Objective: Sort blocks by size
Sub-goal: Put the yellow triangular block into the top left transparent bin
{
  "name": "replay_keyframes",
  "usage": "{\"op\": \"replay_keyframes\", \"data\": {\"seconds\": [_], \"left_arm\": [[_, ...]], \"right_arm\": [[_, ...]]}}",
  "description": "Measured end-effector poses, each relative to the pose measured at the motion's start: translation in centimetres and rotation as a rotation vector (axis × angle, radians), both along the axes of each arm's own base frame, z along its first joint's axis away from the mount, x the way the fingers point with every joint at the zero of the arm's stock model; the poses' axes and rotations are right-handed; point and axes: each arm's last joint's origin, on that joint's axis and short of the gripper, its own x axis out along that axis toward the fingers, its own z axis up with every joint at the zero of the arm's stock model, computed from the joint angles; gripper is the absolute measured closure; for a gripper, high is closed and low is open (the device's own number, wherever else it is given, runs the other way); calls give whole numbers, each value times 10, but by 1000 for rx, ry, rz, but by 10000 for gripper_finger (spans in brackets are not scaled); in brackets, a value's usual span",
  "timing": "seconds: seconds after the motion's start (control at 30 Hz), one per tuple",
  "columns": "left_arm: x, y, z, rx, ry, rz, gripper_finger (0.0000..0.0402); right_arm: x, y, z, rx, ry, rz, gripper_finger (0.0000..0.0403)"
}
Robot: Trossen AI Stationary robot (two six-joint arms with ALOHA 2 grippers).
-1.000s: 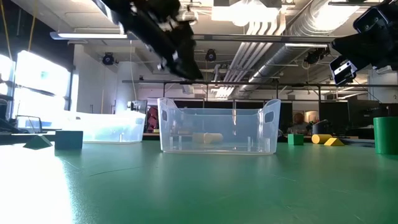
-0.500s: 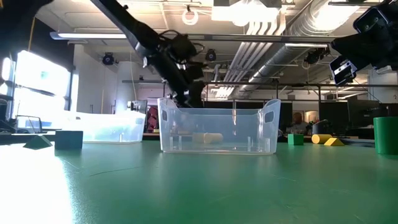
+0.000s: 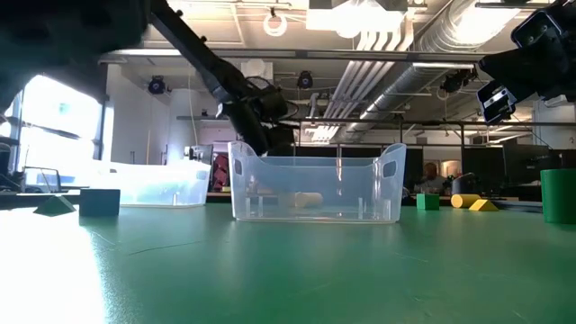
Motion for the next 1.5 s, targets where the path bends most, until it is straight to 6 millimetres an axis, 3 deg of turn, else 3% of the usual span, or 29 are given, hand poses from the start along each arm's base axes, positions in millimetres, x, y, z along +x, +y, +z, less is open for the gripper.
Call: {"op": "replay_keyframes", "data": {"seconds": [0.27, 1.23, 1.5], "left_arm": [[2, 4, -9, 20, -8, -46, 139], [6, -8, -16, 31, 11, -114, 334], [2, -11, -1, 66, 38, -86, 353]], "right_arm": [[0, 0, 0, 0, 0, 0, 402], [0, 0, 0, 0, 0, 0, 402], [0, 0, 0, 0, 0, 0, 402]]}}
